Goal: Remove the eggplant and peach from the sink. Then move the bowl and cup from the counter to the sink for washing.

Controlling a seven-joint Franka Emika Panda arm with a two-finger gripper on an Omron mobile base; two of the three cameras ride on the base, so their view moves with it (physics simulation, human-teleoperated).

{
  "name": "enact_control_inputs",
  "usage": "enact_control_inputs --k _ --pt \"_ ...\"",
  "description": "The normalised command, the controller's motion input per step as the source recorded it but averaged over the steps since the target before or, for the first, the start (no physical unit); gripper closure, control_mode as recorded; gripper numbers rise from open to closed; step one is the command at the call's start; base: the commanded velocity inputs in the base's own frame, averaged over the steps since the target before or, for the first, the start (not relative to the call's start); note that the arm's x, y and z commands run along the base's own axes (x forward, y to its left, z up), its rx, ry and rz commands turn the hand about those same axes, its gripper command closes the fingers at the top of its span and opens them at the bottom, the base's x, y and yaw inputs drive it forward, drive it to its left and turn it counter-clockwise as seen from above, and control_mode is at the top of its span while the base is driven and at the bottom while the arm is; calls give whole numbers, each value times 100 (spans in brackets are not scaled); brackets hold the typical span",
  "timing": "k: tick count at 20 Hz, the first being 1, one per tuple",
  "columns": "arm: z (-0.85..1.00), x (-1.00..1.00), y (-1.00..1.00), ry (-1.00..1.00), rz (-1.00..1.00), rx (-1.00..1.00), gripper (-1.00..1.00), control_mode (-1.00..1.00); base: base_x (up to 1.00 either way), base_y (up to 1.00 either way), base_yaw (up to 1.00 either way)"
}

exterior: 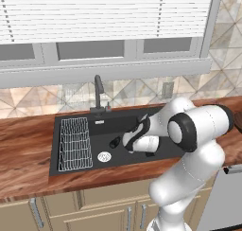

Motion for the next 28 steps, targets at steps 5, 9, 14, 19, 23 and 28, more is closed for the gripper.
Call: enact_control_inputs --k 5,9,14,19,23,28 --pt "37 0 0 0 1 0 100 -100 0 0 0" --pt "37 0 0 0 1 0 100 -100 0 0 0" --pt "37 0 0 0 1 0 100 -100 0 0 0" --pt "37 0 0 0 0 0 100 -100 0 0 0" --pt "35 0 0 1 0 0 100 -100 0 0 0" --pt "28 -4 -1 3 0 0 100 -100 0 0 0"
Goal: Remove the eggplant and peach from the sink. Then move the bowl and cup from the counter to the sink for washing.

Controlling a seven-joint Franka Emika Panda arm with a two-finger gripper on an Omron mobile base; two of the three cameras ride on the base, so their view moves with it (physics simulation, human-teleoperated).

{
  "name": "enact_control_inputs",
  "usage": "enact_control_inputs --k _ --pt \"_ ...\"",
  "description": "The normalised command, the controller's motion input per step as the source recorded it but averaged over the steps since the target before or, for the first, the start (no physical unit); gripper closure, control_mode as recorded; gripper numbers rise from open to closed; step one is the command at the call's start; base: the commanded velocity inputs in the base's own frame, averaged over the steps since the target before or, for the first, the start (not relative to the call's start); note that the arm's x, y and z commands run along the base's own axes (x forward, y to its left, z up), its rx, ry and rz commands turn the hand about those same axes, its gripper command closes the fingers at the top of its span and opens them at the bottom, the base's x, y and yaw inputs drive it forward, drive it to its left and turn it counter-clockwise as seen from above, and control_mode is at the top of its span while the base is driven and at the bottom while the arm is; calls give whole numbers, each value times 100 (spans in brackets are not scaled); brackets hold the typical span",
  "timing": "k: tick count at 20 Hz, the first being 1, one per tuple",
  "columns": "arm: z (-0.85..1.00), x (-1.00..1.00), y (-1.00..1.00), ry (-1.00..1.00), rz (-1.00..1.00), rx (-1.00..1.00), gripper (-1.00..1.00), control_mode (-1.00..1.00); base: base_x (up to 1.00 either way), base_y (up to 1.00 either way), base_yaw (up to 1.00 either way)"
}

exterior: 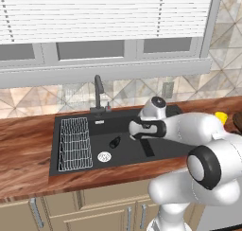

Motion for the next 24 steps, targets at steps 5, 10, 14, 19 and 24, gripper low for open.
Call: enact_control_inputs --k 5,10,14,19,24 --pt "20 -9 0 3 -1 0 100 -100 0 0 0" --pt "11 -14 0 2 -11 0 100 -100 0 0 0" --pt "9 -17 0 0 -15 1 100 -100 0 0 0" --pt "4 -18 0 0 -21 1 100 -100 0 0 0" --pt "3 -20 0 0 -24 5 100 -100 0 0 0"
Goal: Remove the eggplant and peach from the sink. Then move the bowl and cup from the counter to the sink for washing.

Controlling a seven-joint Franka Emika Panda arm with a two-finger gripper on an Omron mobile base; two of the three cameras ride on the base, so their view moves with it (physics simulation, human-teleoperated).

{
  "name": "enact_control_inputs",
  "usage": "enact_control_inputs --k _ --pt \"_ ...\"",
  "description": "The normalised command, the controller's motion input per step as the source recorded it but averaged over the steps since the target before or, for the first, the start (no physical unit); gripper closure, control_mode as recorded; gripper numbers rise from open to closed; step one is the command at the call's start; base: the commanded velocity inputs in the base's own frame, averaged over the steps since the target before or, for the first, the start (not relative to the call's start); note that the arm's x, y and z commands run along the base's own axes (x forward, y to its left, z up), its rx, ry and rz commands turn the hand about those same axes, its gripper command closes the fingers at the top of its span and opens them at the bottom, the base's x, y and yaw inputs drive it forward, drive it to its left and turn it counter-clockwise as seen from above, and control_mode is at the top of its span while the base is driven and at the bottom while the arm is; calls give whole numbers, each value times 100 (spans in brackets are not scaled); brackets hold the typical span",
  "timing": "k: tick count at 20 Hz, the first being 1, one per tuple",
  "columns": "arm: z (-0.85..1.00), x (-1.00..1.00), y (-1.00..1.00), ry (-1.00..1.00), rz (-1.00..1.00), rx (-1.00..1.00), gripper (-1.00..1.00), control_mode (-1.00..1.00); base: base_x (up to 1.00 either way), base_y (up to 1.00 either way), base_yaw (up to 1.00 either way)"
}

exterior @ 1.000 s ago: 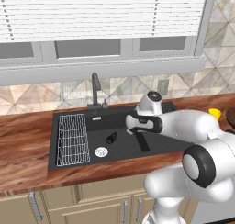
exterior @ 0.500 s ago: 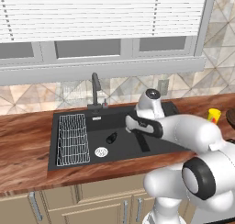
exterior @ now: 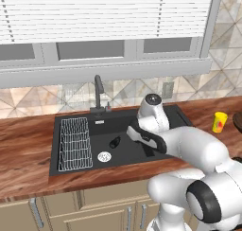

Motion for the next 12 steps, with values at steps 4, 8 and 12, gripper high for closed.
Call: enact_control_inputs --k 4,8,12 --pt "10 -19 0 0 -17 9 100 -100 0 0 0" --pt "16 -24 9 0 -12 15 100 -100 0 0 0" --pt "17 -12 18 0 -8 12 100 -100 0 0 0"
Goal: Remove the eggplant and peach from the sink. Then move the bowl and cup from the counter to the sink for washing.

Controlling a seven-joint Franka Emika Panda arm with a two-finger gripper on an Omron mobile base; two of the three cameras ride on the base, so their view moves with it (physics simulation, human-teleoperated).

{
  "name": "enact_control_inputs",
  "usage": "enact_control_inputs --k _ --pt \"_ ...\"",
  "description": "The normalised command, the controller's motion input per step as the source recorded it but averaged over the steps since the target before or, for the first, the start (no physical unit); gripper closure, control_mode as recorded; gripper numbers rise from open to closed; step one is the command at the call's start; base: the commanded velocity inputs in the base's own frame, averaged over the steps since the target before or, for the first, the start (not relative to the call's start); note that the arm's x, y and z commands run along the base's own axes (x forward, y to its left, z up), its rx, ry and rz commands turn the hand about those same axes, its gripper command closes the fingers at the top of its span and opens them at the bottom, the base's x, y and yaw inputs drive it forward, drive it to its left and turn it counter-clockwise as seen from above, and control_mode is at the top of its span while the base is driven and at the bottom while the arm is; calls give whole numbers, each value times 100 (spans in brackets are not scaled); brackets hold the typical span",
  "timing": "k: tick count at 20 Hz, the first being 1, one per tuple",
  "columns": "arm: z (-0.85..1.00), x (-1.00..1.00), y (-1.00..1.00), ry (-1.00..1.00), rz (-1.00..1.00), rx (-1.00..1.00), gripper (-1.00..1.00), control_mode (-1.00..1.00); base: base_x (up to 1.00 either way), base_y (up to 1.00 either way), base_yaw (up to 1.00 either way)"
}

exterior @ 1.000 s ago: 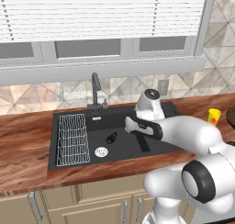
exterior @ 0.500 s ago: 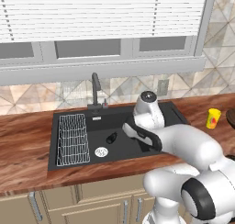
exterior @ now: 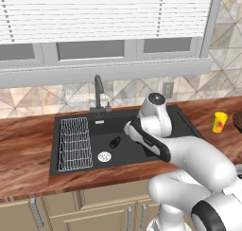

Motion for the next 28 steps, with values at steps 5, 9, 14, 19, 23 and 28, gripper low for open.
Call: enact_control_inputs --k 5,9,14,19,23,28 --pt "16 -13 16 0 -5 13 100 -100 0 0 0" --pt "7 -14 24 0 -6 8 100 -100 0 0 0" --pt "1 -11 29 0 -7 3 100 -100 0 0 0" --pt "1 -7 32 -1 -6 0 100 -100 0 0 0" --pt "5 -4 30 0 -4 0 100 -100 0 0 0" --pt "7 -3 30 0 -4 2 100 -100 0 0 0"
